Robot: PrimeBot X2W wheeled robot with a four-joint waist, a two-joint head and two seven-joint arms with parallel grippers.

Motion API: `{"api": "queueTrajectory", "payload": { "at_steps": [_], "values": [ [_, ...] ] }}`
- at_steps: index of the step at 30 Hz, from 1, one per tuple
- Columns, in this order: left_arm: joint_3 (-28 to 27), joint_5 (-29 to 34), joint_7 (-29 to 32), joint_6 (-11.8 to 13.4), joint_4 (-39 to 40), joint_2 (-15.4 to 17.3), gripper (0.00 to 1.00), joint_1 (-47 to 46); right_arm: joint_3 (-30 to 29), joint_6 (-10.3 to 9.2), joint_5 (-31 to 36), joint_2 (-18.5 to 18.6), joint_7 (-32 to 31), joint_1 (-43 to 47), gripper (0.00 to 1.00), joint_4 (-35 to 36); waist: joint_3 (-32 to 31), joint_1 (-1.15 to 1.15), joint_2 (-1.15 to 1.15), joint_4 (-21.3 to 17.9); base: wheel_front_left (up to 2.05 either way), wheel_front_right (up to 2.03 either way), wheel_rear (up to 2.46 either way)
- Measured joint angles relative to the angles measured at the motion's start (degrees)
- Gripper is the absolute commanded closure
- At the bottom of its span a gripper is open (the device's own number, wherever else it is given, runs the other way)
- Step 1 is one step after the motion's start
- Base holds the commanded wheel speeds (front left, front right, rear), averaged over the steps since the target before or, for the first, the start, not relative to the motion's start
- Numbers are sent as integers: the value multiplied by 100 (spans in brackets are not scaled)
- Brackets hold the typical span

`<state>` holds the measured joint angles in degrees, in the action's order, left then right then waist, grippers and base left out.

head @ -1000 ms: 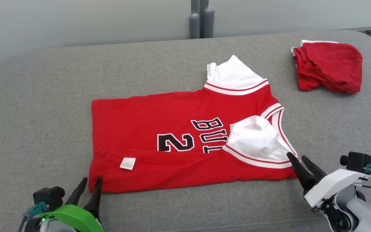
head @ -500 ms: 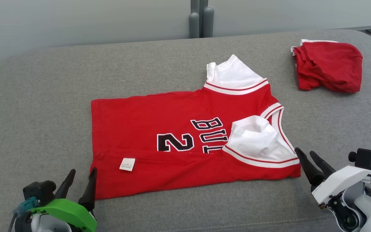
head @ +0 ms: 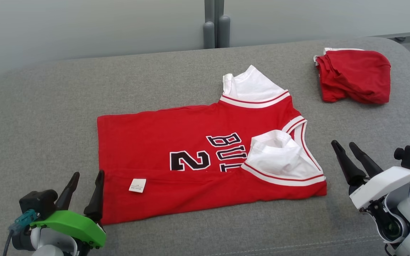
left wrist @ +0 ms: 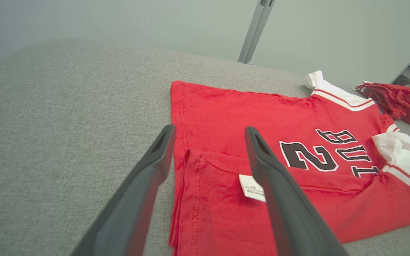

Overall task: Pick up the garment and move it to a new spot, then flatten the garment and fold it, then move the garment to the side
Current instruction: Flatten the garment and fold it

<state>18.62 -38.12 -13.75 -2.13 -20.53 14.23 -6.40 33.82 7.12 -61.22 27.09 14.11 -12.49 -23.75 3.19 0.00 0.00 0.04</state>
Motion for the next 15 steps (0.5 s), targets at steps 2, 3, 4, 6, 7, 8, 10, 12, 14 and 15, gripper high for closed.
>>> {"api": "queueTrajectory", "payload": {
  "at_steps": [2,3,4,6,7,8,10,12,14,15],
  "values": [
    [-2,7,0,15,69,11,0,0,-26,0,85,-15,0,-2,0,46,0,0,0,-14,0,0,0],
    [-2,8,0,24,91,14,0,-1,-62,0,123,-22,0,-2,0,70,1,0,0,-21,0,0,0],
    [-2,9,0,45,101,14,0,-1,-109,0,167,-24,0,-5,0,98,2,0,0,-26,0,0,0],
    [-11,43,0,63,129,22,0,-4,-168,-7,297,-23,0,-62,0,127,7,0,0,-37,0,0,0],
    [-22,49,0,65,148,23,0,-8,-171,-10,393,-22,0,-120,0,132,11,0,0,-43,0,0,0],
    [-29,49,0,66,167,23,0,-13,-185,-18,510,-22,0,-180,0,160,16,0,0,-48,0,0,0],
    [-42,49,0,101,208,23,0,-24,-229,-69,662,-22,0,-308,0,259,35,0,0,-56,0,0,0],
    [-37,52,0,118,230,22,0,-92,-279,-82,824,-21,5,-438,0,320,74,0,0,-59,0,0,0],
    [-41,52,0,118,244,19,0,-146,-288,-124,907,-21,5,-496,0,333,95,0,0,-58,0,0,0],
    [-48,52,0,120,259,19,0,-203,-291,-130,981,-20,5,-543,0,348,116,0,0,-58,0,0,0]
  ]
}}
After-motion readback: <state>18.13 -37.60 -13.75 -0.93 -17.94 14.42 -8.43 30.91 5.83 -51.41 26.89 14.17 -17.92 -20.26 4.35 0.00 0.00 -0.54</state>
